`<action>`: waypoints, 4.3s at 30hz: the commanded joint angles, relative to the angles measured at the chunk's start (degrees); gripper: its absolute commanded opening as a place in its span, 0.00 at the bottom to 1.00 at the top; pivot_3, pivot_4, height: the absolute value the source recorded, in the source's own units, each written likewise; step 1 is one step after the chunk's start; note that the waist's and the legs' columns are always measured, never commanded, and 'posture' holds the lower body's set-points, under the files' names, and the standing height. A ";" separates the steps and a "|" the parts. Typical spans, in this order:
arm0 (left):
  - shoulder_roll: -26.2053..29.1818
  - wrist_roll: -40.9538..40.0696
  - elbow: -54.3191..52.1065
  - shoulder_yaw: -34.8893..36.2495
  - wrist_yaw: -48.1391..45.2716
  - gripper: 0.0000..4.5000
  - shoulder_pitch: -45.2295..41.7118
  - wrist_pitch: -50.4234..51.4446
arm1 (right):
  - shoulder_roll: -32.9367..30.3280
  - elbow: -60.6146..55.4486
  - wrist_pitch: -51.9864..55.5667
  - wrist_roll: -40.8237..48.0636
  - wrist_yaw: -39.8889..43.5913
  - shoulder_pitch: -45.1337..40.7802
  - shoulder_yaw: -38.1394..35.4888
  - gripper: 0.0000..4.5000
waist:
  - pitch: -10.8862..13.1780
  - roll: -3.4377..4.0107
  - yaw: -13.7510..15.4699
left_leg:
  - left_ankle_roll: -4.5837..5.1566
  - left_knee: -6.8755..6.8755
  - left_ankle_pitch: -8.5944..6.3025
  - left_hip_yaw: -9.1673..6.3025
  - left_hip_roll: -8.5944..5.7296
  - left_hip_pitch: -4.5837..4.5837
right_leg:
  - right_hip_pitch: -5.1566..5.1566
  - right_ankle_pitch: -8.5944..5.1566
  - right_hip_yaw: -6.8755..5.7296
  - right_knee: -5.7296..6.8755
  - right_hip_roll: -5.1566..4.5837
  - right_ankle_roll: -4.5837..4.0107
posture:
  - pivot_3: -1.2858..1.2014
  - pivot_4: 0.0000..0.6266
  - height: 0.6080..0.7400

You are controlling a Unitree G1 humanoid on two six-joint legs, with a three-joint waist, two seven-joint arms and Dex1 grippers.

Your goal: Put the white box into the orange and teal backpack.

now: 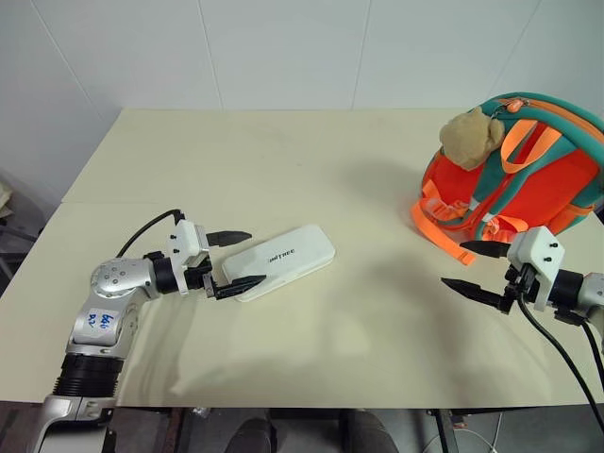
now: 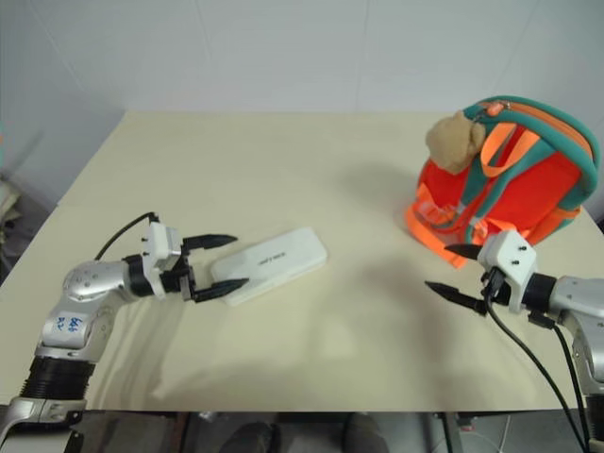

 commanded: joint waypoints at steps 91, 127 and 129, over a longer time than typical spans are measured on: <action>-9.07 6.81 -3.76 -10.01 9.09 0.00 5.23 8.73 | 10.85 -19.90 27.38 -4.87 -9.47 -1.93 11.53 0.03 | -0.04 -0.07 0.80 | -0.09 -0.04 -0.01 -0.06 0.09 -0.03 | -0.02 0.03 -0.03 -0.09 0.09 -0.10 | 0.52 0.24 1.00; -0.68 6.01 -8.13 -3.52 7.02 0.47 4.50 14.43 | 0.57 -10.50 26.28 -0.99 -2.40 -2.44 9.86 0.60 | -0.03 -0.08 0.72 | -0.06 -0.05 -0.02 -0.07 0.18 0.03 | 0.05 0.04 -0.02 -0.14 0.22 -0.11 | 0.52 0.24 1.00; 2.89 5.17 -2.84 0.00 5.59 0.61 2.24 14.01 | -1.45 -7.54 25.36 -0.90 -0.76 -3.75 9.57 0.75 | -0.03 -0.08 0.55 | -0.06 -0.07 -0.02 -0.07 0.19 0.02 | 0.03 0.03 -0.02 -0.15 0.23 -0.12 | 0.52 0.24 1.00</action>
